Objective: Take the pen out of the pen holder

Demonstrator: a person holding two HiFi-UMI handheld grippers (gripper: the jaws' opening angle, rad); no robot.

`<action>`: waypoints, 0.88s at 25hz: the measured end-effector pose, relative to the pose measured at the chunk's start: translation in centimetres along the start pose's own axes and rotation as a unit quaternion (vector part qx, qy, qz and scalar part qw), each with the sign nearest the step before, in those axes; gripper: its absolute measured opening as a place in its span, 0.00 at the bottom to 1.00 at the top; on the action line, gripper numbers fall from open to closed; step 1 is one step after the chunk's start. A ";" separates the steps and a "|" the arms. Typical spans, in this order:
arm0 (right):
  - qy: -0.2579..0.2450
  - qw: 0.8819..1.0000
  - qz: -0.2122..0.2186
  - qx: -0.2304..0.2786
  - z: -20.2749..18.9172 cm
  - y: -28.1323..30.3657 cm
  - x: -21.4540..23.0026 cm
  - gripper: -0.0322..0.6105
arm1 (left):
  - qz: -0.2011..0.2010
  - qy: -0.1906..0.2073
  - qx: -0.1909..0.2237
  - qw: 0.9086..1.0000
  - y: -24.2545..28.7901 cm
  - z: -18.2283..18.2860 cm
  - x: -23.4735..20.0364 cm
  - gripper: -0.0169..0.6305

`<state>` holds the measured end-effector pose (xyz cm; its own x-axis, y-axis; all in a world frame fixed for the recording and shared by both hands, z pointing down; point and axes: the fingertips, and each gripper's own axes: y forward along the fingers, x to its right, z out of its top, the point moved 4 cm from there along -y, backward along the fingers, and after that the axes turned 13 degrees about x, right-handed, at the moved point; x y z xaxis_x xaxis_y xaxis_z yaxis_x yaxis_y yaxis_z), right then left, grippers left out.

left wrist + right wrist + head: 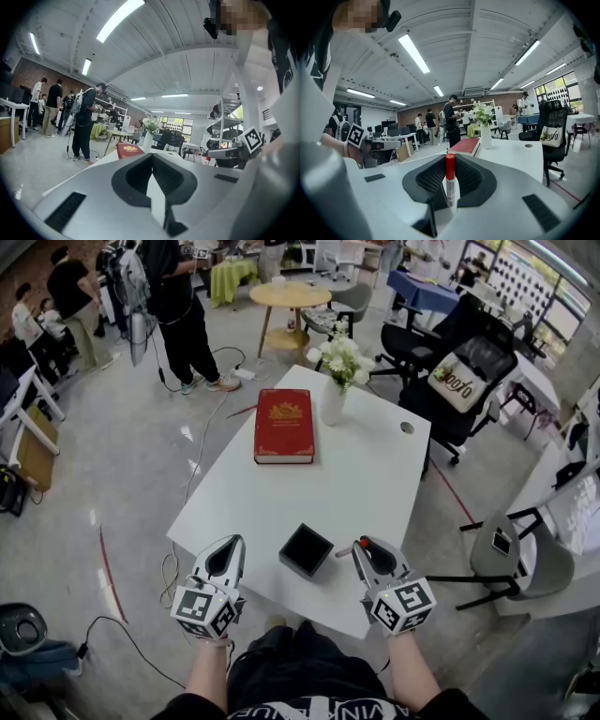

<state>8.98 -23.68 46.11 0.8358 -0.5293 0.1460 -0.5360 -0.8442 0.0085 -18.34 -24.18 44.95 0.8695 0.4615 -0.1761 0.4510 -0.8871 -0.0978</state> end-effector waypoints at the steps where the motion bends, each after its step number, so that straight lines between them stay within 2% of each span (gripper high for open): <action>1: -0.002 1.000 -0.001 -0.002 -0.1 -0.1 0.0 0.16 | 0.000 0.000 0.000 1.000 0.0 0.0 0.0 0.03; 22: -0.005 1.000 -0.004 -0.017 -1.0 -0.9 0.5 0.16 | -0.002 0.001 -0.001 1.000 0.0 0.1 0.3 0.03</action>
<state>9.80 -23.07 47.12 0.8408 -0.5238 0.1367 -0.5334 -0.8447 0.0440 -18.07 -24.03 44.83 0.8679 0.4651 -0.1743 0.4548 -0.8853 -0.0972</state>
